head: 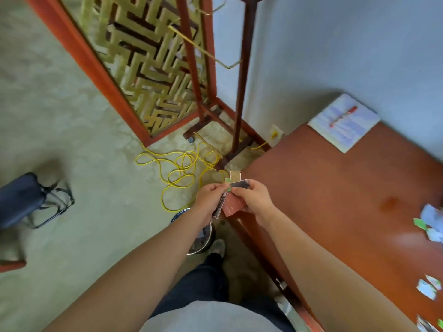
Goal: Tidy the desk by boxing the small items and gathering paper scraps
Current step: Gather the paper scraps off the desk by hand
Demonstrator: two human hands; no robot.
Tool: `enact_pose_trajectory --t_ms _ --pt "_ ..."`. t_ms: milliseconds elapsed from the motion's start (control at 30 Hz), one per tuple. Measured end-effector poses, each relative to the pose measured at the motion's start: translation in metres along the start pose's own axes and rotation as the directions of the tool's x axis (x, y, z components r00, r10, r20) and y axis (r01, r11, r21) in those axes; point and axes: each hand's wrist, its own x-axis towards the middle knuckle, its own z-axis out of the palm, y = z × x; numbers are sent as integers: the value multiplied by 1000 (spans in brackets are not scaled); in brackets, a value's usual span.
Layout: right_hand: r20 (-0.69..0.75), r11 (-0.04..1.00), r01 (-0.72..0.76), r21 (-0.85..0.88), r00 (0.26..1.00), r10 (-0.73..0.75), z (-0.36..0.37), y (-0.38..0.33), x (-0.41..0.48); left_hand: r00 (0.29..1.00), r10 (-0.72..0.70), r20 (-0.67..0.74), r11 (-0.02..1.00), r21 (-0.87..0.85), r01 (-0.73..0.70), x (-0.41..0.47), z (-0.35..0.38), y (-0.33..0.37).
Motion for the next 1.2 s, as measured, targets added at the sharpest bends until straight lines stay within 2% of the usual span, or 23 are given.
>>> enact_pose_trajectory --t_ms 300,533,900,1200 --pt "133 991 -95 -98 985 107 112 9 48 984 -93 -154 992 -103 78 31 -106 -10" --pt "112 953 -185 -242 970 217 153 41 83 960 -201 -195 973 -152 172 67 -141 -49" --pt "35 861 -380 -337 909 415 181 161 160 912 -389 -129 912 -193 362 151 -161 -179" --pt "48 798 -399 -452 882 468 202 258 243 855 -501 -132 835 -334 438 242 -161 -278"
